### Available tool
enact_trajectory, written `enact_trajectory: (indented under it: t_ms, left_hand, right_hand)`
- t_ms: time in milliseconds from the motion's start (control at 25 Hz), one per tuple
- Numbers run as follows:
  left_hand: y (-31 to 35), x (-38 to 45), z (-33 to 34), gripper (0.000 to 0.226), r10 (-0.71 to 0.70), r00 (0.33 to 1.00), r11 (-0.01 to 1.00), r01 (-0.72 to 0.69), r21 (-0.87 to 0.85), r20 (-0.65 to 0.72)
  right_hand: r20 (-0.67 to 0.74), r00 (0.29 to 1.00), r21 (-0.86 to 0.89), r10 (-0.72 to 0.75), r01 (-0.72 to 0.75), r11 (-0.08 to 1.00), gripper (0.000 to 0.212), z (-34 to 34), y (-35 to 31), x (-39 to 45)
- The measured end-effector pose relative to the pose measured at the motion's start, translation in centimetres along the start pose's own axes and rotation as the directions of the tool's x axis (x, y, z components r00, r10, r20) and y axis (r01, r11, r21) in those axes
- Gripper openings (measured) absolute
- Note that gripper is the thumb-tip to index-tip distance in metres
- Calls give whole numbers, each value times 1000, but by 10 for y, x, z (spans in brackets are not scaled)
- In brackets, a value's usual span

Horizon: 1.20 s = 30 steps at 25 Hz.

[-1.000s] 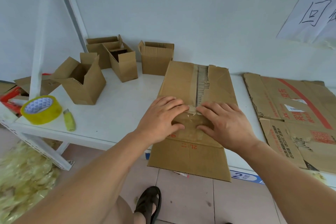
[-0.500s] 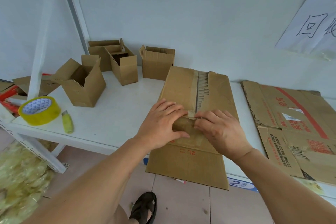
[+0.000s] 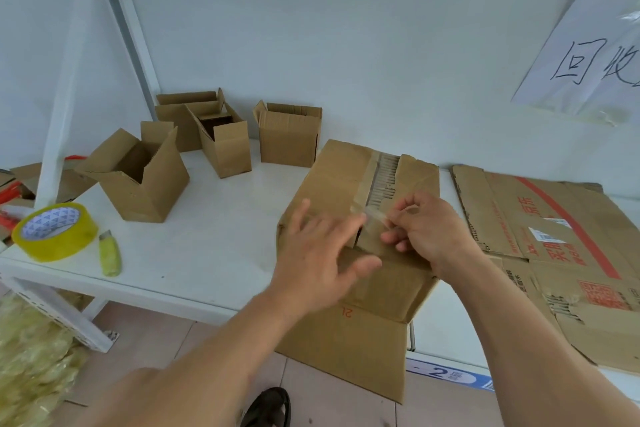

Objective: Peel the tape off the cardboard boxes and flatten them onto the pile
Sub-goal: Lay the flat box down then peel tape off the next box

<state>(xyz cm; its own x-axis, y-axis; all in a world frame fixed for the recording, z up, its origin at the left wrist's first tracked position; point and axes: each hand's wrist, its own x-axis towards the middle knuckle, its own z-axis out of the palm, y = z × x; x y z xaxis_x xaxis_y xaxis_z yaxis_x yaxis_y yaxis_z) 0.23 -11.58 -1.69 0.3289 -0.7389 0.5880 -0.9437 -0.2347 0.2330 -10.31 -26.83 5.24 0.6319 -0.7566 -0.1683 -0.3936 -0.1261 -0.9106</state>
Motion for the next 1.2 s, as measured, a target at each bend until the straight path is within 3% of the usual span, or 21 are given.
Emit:
enact_trajectory:
  t_ms: [120,200,280,320,400,480,600,680,720,800,880,1000,1120,1200]
  left_hand:
    - [13,-6,14,54,72,997,994,-73,-80,-17]
    - [3,-4,14,55,48,999,988,-51,-149,-22]
    - [-6,2,9,61,0,1000,974,-5,-228,-21]
    - [-11,6,6,66,-34,999,960,33,-280,0]
    - [-24,13,-2,73,-90,993,922,111,-370,75]
    - [-38,19,-9,71,-116,980,889,175,-424,160]
    - [-50,26,-11,67,-126,967,878,214,-429,223]
    - [-59,26,-10,72,-117,962,907,204,-368,247]
    - [-65,27,-11,76,-109,960,921,195,-339,257]
    - [-72,31,-21,84,-98,946,951,181,-252,310]
    - [-59,39,-36,90,-123,872,986,161,-40,474]
    - [-22,42,-43,108,-245,755,961,106,256,609]
    - [-8,32,-46,118,-270,695,960,141,242,666]
    - [-9,33,-49,112,-254,669,967,153,205,698]
  right_hand:
    - [-59,996,199,64,-51,979,3,-4,-1,8]
    - [-142,978,467,153,-71,882,8,-14,-2,16]
    - [-191,967,582,167,-25,813,9,-19,-2,20]
    - [-214,970,504,117,7,864,8,-17,-2,20]
    - [-205,973,19,-109,115,993,11,-7,-3,17]
    - [28,959,-467,-283,263,844,24,7,-6,17]
    - [234,922,-756,-309,373,538,47,39,-9,24]
    - [255,881,-770,-398,434,468,29,48,-7,28]
    - [218,893,-747,-393,412,522,22,42,-6,31]
    - [-33,944,-677,-329,221,702,14,10,-4,39]
    - [-199,937,-653,-287,92,752,16,-9,1,39]
    - [12,932,-783,-361,234,577,28,25,2,28]
    - [216,935,-716,-282,348,605,43,47,-6,24]
    - [239,933,-737,-270,356,575,43,47,-4,31]
